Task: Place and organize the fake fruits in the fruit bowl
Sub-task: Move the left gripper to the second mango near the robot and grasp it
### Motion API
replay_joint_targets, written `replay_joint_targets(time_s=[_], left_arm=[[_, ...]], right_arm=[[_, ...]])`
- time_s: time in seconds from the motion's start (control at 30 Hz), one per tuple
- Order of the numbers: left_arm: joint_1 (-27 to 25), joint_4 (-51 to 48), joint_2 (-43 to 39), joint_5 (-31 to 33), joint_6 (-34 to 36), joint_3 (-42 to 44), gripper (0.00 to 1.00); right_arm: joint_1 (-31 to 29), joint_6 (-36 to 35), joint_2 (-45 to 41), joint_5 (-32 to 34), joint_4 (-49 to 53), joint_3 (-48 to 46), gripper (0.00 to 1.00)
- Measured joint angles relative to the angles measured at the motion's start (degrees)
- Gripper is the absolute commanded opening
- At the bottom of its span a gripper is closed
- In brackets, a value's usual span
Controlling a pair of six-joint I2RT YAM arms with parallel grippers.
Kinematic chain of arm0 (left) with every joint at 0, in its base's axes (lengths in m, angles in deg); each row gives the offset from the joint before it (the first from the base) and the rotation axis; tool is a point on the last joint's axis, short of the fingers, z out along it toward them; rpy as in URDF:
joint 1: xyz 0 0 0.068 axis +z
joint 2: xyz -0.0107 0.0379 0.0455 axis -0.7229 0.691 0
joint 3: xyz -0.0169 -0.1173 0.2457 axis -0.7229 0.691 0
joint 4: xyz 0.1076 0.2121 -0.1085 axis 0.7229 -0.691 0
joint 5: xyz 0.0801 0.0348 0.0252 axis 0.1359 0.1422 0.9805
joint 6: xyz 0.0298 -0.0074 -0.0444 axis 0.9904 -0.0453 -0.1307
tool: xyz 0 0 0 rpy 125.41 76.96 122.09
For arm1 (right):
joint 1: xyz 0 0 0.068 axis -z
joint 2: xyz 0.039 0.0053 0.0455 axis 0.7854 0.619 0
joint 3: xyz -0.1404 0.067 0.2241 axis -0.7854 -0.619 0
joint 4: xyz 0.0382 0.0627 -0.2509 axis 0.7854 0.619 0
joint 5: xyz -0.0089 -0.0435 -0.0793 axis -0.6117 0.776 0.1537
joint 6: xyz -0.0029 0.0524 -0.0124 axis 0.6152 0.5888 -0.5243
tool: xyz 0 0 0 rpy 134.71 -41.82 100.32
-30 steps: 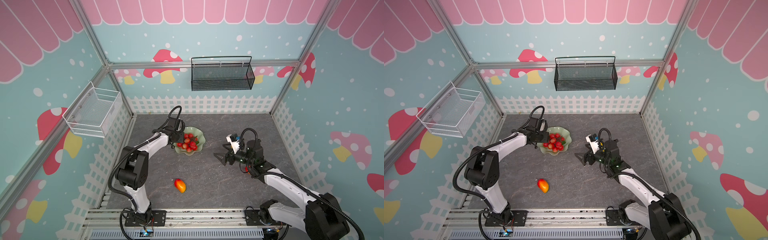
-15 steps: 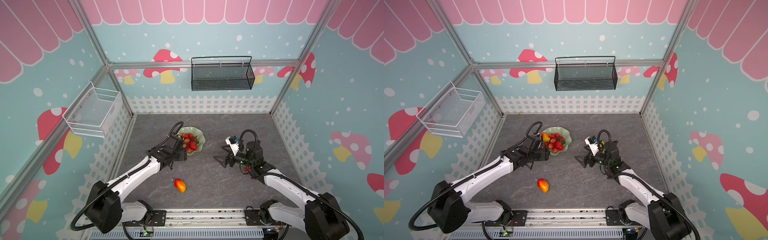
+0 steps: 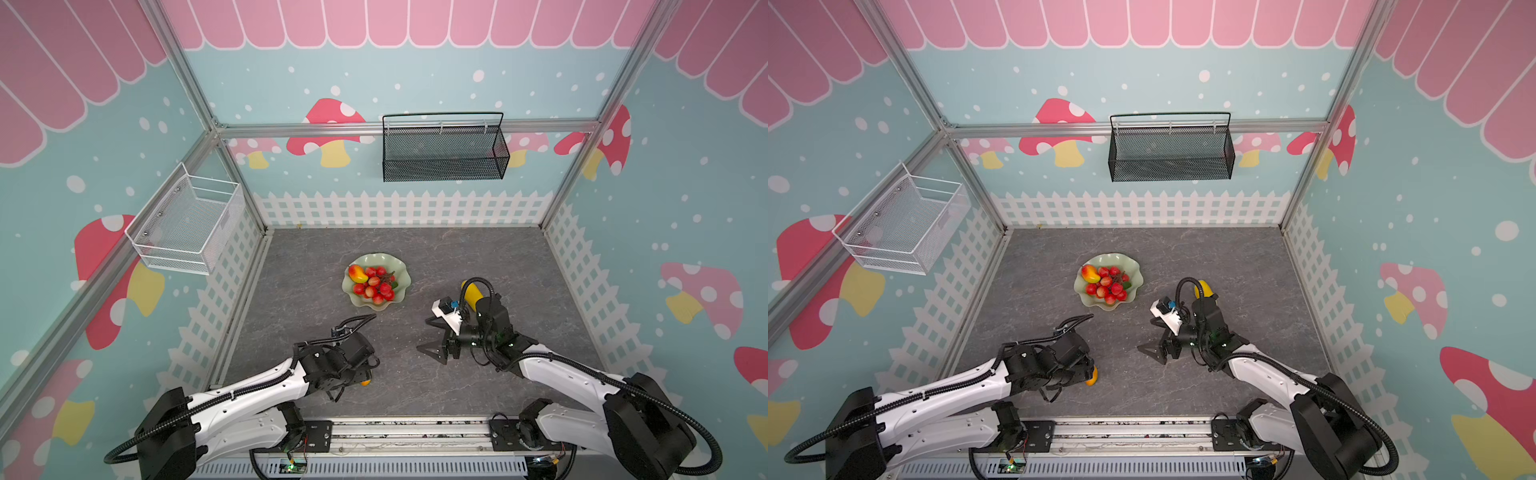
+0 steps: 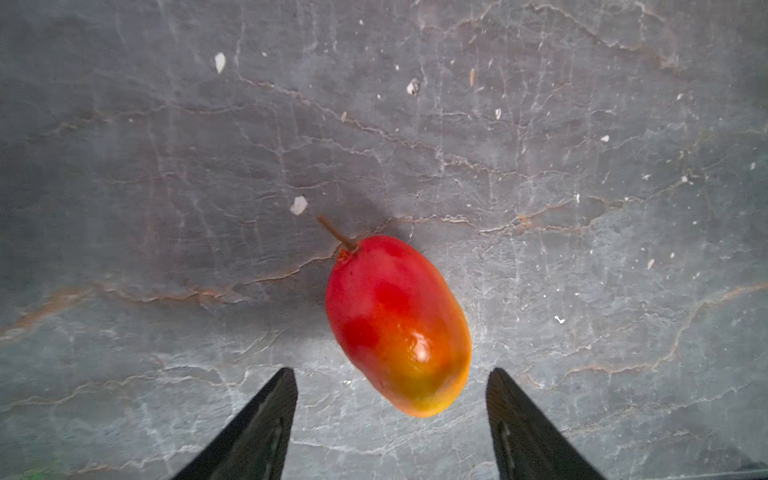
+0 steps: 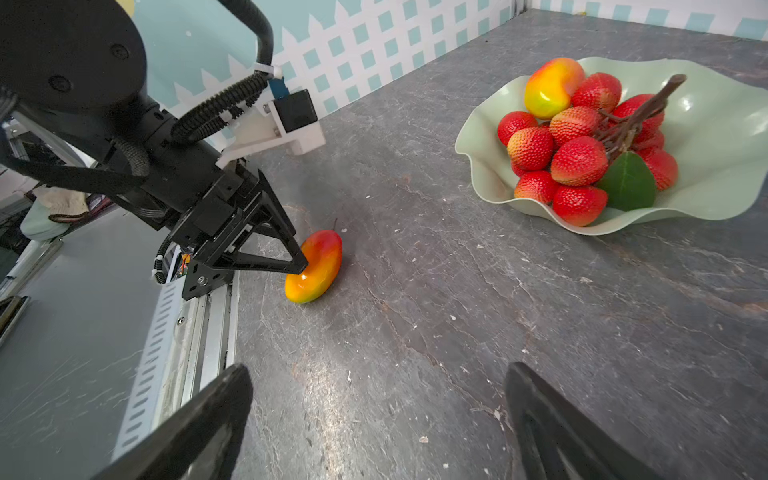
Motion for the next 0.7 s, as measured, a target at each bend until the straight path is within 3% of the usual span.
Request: replay_joint_targets(time_s=[0.3, 0.7], left_arm=[[0.0, 6.2, 8.0, 0.2, -2.3, 0.2, 0.7], [0.2, 11.0, 12.6, 0.8, -2.8, 0.3, 0.52]], right_arm=[[-0.9, 0.0, -1.0, 1.4, -0.1, -1.7, 0.98], [-0.9, 0.0, -1.0, 1.5, -0.5, -1.7, 0.98]])
